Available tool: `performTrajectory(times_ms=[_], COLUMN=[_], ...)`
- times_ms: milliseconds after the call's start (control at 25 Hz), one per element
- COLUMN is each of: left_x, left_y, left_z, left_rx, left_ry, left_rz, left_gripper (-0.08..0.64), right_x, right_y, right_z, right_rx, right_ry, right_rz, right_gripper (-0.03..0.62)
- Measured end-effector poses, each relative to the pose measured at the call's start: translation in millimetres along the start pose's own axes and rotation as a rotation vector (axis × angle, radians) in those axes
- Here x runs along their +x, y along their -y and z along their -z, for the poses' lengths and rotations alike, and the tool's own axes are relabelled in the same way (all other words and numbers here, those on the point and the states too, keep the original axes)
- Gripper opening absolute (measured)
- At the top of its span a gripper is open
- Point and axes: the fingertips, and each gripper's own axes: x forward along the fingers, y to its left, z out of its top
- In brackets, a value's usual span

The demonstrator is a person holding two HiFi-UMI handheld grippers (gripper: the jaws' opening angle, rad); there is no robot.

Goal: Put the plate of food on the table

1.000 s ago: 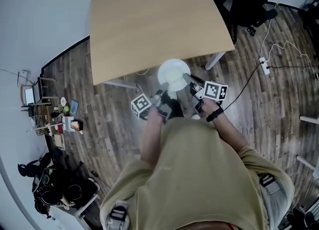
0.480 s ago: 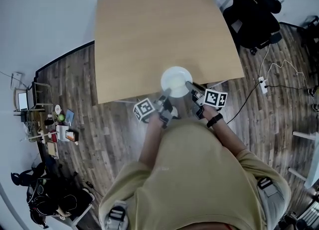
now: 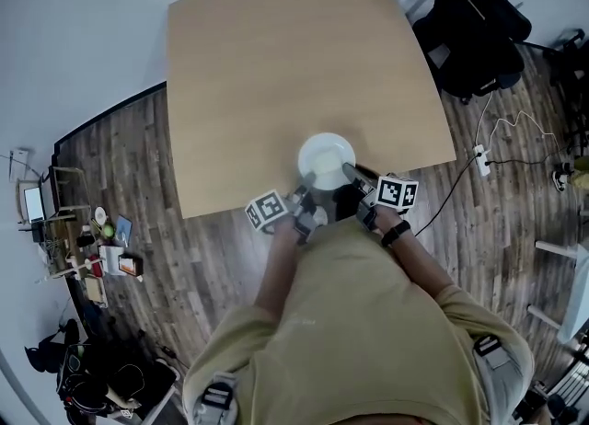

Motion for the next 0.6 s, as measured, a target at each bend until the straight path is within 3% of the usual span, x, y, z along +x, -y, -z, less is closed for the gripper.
performTrajectory(times_ms=[400,600], left_x=[66,102], left_y=[-31,-37], left_z=[-48,-75], left_rx=[0.106,0.097], left_ry=[-0.074,-0.079], left_rz=[-0.165,-0.208], left_gripper=[0.055,0.052], right_x=[51,75], right_y=[44,71], right_z=[-48,-76], right_rx=[0.026,0.051], right_ry=[-0.061,-0.089], right_rz=[0.009,0.040], right_gripper=[0.070,0.072])
